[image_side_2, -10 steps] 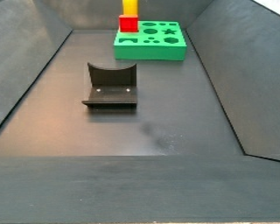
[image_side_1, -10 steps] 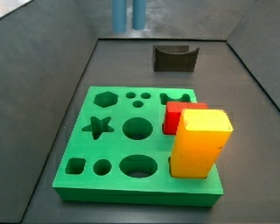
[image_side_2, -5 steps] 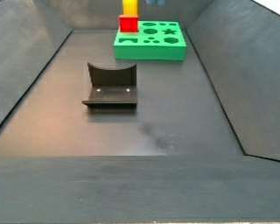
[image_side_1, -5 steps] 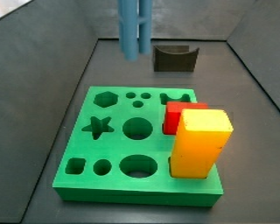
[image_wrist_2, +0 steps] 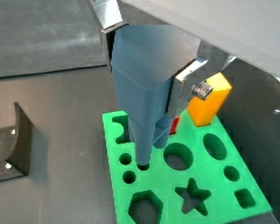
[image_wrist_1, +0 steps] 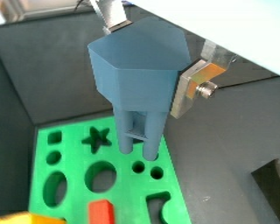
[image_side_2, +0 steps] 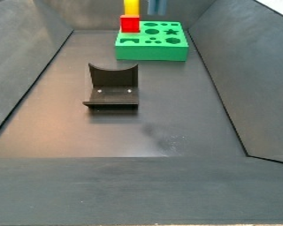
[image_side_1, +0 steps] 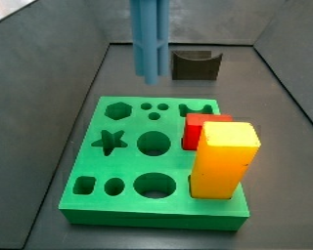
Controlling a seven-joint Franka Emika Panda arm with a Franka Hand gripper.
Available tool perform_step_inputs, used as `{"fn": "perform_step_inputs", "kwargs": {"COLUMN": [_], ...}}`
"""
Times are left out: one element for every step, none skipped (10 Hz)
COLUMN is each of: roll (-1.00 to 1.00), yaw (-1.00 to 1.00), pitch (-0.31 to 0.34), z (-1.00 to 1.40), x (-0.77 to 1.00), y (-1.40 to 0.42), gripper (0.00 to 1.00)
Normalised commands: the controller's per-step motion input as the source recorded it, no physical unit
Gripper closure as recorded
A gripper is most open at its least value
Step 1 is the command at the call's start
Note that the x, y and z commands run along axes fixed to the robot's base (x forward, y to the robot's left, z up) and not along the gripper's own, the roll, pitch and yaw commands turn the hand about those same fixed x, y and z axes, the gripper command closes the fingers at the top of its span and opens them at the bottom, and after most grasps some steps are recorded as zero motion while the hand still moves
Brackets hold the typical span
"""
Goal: Pick up the 3 prong object. Move up. Move to above the board. Insert the 3 prong object.
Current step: Insert the 3 prong object.
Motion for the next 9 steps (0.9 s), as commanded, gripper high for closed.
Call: {"fn": "perform_step_inputs", "kwargs": {"roll": [0.00,0.00,0.00,0.09,0.00,0.07,0.14,0.12,0.04], "yaw": [0.39,0.21,0.18,0.17,0.01,0.02,0.00,0.00,0.00], "pitch": [-0.067,-0.087,-0.074,-0.006,-0.011,0.000,-0.010,0.000,0.000], "z": [-0.33,-0.38,-0.40,-0.17,0.00,-0.25,-0.47,-0.44,-0.32], "x": [0.08,0.03,0.00,-0.02,-0.01,0.00,0.06,0.05,0.07], "y": [0.06,0.03,0.09,0.07,0.00,0.00,0.03,0.07,0.09], "gripper": [1.00,1.00,1.00,1.00,1.00,1.00,1.00,1.00,1.00]}}
